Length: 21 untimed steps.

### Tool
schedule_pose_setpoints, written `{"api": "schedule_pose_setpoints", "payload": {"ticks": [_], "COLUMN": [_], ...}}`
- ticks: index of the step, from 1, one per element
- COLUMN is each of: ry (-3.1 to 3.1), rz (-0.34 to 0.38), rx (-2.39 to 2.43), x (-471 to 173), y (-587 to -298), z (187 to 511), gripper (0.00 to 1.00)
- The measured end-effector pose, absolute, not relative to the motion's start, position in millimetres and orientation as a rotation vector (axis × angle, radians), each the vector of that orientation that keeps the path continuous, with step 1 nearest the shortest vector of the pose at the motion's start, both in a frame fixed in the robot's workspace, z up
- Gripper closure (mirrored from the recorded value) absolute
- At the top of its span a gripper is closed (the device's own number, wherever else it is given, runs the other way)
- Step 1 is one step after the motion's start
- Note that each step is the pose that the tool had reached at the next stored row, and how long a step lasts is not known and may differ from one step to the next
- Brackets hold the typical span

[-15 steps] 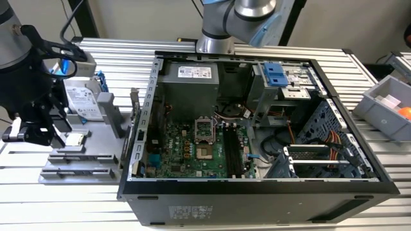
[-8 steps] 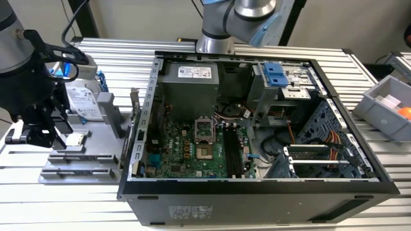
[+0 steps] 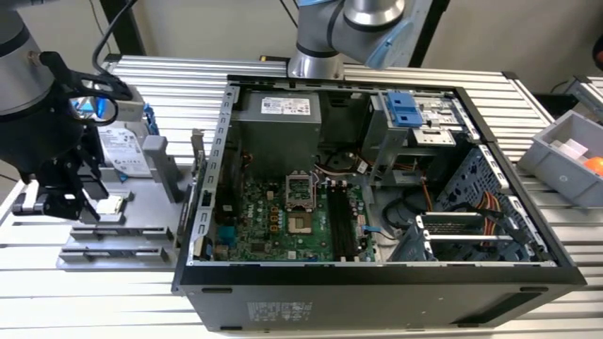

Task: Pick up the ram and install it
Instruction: 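Pick up the ram and move it above insertion slot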

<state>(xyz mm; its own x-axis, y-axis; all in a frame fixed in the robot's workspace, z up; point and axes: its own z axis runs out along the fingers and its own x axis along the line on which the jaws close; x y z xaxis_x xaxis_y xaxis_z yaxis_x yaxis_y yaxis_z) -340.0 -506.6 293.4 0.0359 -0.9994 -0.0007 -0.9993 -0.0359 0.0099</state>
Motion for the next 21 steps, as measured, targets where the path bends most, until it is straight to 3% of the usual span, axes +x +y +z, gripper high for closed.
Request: {"api": "schedule_pose_setpoints", "payload": {"ticks": [21], "ry": [-2.167], "rz": [-0.010], "rx": [2.264], "x": [-340], "y": [-507], "z": [275], "gripper": [0.00]}}
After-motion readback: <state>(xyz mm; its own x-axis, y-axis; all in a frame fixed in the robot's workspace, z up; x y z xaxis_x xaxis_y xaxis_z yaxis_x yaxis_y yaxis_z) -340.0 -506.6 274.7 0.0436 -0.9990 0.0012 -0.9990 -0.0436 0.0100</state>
